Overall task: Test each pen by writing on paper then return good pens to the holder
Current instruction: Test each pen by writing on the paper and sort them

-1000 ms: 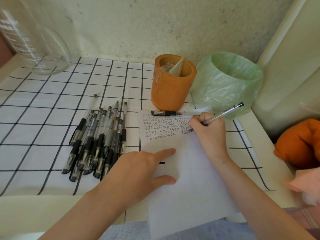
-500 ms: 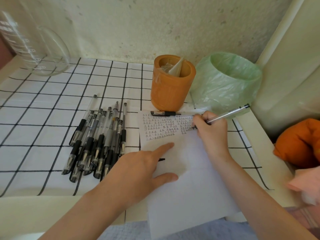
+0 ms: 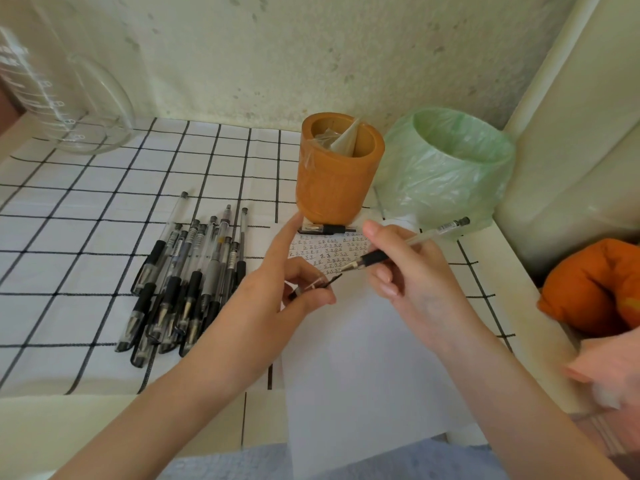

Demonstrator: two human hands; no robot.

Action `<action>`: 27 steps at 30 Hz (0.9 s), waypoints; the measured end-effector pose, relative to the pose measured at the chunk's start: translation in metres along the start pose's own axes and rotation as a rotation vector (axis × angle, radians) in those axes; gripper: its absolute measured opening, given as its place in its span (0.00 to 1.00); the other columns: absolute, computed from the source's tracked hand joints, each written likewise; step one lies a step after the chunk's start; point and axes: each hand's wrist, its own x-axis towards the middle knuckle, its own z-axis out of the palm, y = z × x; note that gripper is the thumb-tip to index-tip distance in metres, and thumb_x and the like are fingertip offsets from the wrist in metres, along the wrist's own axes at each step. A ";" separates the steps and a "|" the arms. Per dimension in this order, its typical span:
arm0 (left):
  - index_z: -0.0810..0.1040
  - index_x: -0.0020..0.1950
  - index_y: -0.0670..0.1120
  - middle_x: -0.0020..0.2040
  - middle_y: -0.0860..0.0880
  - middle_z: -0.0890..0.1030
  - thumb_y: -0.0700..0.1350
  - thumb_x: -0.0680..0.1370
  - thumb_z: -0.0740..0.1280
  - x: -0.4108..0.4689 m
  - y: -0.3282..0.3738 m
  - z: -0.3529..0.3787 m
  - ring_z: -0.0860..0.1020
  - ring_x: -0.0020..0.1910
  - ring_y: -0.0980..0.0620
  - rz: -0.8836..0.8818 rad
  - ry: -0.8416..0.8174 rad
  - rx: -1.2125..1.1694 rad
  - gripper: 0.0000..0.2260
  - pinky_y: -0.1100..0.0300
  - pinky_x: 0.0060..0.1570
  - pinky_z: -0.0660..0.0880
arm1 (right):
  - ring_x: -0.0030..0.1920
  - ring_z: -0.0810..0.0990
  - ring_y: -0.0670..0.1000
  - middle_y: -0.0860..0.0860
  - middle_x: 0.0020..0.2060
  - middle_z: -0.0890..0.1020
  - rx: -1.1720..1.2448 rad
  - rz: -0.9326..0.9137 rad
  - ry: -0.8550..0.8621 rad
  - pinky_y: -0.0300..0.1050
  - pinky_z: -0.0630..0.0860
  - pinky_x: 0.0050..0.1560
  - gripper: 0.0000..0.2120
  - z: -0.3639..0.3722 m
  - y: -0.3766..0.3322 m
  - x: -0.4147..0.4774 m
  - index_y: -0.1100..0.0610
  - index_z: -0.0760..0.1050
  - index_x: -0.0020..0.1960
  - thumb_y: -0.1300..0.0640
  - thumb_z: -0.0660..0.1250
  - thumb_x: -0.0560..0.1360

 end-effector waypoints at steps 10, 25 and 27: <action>0.52 0.72 0.61 0.41 0.58 0.81 0.45 0.72 0.70 -0.002 0.000 0.002 0.76 0.40 0.61 0.032 -0.010 0.055 0.36 0.74 0.44 0.69 | 0.20 0.62 0.45 0.49 0.21 0.68 -0.096 -0.050 0.001 0.35 0.58 0.23 0.22 0.007 0.003 -0.002 0.50 0.69 0.23 0.59 0.68 0.74; 0.78 0.36 0.49 0.26 0.57 0.78 0.47 0.74 0.68 -0.004 0.000 -0.005 0.72 0.23 0.59 -0.082 0.043 0.073 0.07 0.72 0.27 0.67 | 0.26 0.69 0.46 0.49 0.25 0.73 -0.162 -0.012 -0.200 0.35 0.63 0.26 0.18 0.004 0.007 -0.002 0.64 0.81 0.43 0.48 0.68 0.67; 0.77 0.36 0.48 0.24 0.55 0.75 0.49 0.75 0.66 -0.005 0.000 -0.005 0.68 0.21 0.58 -0.092 0.050 0.073 0.09 0.71 0.24 0.64 | 0.28 0.71 0.46 0.50 0.28 0.76 -0.150 0.004 -0.223 0.34 0.64 0.26 0.15 0.002 0.006 -0.002 0.62 0.82 0.44 0.51 0.67 0.70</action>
